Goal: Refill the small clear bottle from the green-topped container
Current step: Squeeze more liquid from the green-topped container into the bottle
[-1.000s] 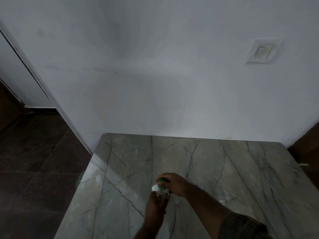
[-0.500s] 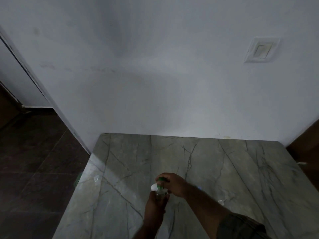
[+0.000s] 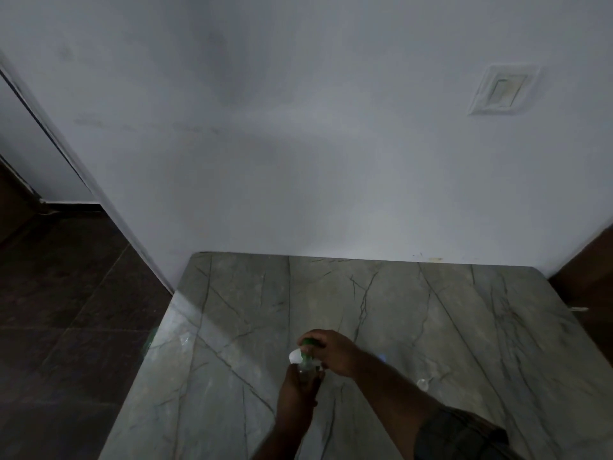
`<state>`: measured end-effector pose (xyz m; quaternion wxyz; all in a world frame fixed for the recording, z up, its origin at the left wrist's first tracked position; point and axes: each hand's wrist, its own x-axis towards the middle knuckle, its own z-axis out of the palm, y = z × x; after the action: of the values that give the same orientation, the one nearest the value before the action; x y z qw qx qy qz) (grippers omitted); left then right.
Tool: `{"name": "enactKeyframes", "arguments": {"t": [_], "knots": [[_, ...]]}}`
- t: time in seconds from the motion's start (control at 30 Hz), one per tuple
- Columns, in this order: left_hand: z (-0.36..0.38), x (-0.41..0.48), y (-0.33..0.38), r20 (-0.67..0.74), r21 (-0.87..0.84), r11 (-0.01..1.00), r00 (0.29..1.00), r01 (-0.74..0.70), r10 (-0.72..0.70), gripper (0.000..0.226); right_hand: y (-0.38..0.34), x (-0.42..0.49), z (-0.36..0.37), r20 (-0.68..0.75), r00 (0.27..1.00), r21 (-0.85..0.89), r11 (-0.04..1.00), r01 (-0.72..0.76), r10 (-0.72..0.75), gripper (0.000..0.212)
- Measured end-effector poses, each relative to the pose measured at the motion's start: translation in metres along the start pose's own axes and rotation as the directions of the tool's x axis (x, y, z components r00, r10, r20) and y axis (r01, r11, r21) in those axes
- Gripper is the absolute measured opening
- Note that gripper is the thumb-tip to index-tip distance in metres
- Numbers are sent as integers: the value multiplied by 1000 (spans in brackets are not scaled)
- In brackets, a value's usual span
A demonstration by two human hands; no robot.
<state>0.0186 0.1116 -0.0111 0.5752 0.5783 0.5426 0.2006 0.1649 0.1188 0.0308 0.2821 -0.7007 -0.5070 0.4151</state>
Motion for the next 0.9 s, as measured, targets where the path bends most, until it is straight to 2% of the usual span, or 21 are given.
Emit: {"name": "enactKeyframes", "arguments": {"t": [0.2, 0.47, 0.8, 0.9], "knots": [[-3, 0, 9, -3, -5, 1000, 1000, -17, 17, 26, -10, 1, -4, 12, 1000, 0, 1000, -21, 21, 31], [-1, 1, 6, 17, -65, 998, 1000, 18, -17, 10, -7, 2, -1, -9, 1000, -42, 999, -16, 16, 27], [-6, 5, 11, 27, -31, 999, 1000, -12, 13, 19, -12, 0, -4, -1, 997, 77, 994, -77, 77, 28], [-4, 6, 10, 21, -49, 999, 1000, -6, 7, 7, -10, 2, -4, -18, 998, 39, 998, -53, 53, 28]]}}
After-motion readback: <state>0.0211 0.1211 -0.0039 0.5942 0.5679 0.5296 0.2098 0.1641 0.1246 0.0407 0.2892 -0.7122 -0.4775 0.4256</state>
